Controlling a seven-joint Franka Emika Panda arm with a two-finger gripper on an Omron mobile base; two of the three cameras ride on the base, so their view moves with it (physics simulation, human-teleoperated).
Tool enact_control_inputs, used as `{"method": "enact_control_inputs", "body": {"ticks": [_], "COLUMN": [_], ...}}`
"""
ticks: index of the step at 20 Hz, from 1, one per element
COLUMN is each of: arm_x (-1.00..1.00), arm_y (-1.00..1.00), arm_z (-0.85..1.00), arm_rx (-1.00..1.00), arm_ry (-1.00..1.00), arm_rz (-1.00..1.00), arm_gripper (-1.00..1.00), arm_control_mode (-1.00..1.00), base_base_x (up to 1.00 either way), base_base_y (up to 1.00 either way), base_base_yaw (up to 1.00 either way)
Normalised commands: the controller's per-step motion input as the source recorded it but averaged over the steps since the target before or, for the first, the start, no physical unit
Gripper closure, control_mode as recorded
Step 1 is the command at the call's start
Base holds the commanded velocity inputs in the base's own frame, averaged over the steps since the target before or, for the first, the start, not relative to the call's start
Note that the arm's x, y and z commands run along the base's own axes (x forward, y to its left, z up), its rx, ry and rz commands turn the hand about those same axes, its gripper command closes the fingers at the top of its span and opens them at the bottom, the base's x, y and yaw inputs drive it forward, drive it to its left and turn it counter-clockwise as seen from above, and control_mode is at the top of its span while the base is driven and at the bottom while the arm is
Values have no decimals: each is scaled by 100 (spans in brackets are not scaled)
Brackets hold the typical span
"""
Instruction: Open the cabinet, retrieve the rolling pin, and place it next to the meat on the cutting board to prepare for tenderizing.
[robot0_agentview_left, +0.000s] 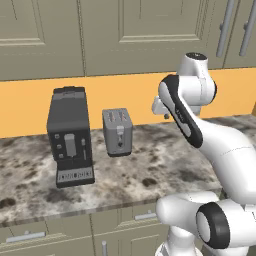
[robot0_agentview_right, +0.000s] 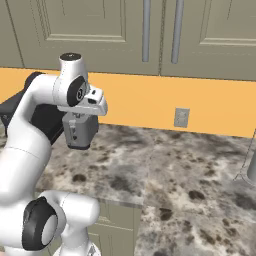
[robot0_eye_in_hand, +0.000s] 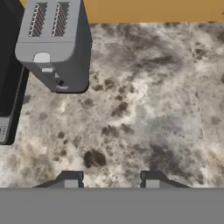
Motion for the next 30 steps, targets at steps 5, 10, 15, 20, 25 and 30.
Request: {"method": "enact_control_inputs", "body": {"ticks": [5, 10, 15, 20, 25, 30], "arm_x": [-30, -58, -53, -38, -28, -17], "arm_y": [-2, -26, -53, -49, -42, -28], "arm_z": [0, 16, 35, 39, 54, 63], "arm_rx": [-7, -11, -7, -5, -1, 0], "arm_ry": [-11, -18, -19, -17, -18, -24], "arm_rz": [-1, -5, -1, 0, 0, 0], "arm_gripper": [-100, -100, -100, -100, -100, -100], "arm_control_mode": [-100, -100, -100, -100, -100, -100], "base_base_x": [0, 0, 0, 0, 0, 0], "base_base_y": [0, 0, 0, 0, 0, 0], "base_base_yaw": [0, 0, 0, 0, 0, 0]}}
